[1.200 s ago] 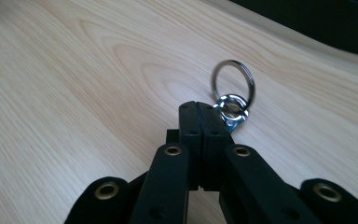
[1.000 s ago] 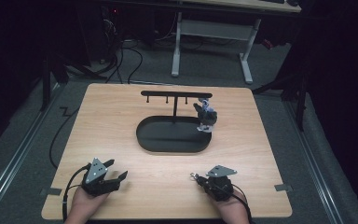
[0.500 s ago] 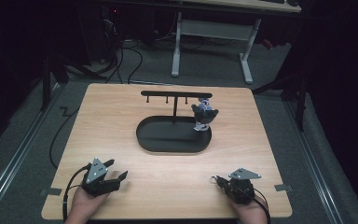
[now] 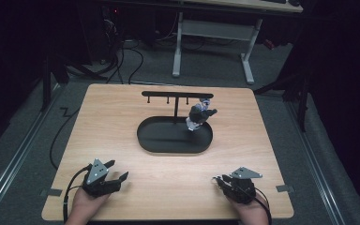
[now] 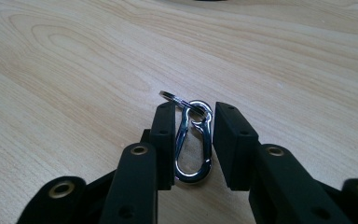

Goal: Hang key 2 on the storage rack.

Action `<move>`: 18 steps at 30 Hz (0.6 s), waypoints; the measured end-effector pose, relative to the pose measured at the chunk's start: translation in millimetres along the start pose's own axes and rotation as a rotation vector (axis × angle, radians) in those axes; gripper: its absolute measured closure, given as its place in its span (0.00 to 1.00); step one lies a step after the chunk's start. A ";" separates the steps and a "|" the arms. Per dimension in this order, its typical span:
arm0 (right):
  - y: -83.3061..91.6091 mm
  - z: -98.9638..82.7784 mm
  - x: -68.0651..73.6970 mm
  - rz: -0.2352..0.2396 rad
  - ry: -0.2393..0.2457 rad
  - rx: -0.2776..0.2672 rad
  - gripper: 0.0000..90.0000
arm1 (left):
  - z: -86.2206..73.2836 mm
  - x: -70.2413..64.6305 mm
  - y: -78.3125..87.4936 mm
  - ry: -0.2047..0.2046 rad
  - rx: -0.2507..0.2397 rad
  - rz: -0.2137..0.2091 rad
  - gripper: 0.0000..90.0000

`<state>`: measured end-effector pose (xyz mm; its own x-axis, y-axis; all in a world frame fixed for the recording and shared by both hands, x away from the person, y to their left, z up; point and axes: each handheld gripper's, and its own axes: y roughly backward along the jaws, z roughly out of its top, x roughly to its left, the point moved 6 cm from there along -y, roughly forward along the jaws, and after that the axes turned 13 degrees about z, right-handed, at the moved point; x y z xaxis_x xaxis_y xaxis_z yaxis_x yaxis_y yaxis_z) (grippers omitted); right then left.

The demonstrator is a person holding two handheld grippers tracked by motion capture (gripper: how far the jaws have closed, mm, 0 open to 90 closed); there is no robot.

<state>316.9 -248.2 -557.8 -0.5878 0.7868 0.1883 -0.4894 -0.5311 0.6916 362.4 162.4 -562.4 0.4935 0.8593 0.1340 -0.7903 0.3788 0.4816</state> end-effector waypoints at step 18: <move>-5.1 24.5 -0.1 -0.018 0.220 0.400 0.74 | 0.0 -0.6 0.0 -0.008 -0.001 -0.007 0.33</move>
<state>335.2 -237.9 -544.3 -0.7259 0.6859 0.0512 -0.2386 -0.3209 0.9166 362.1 161.9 -562.4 0.5016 0.8541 0.1376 -0.7874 0.3849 0.4815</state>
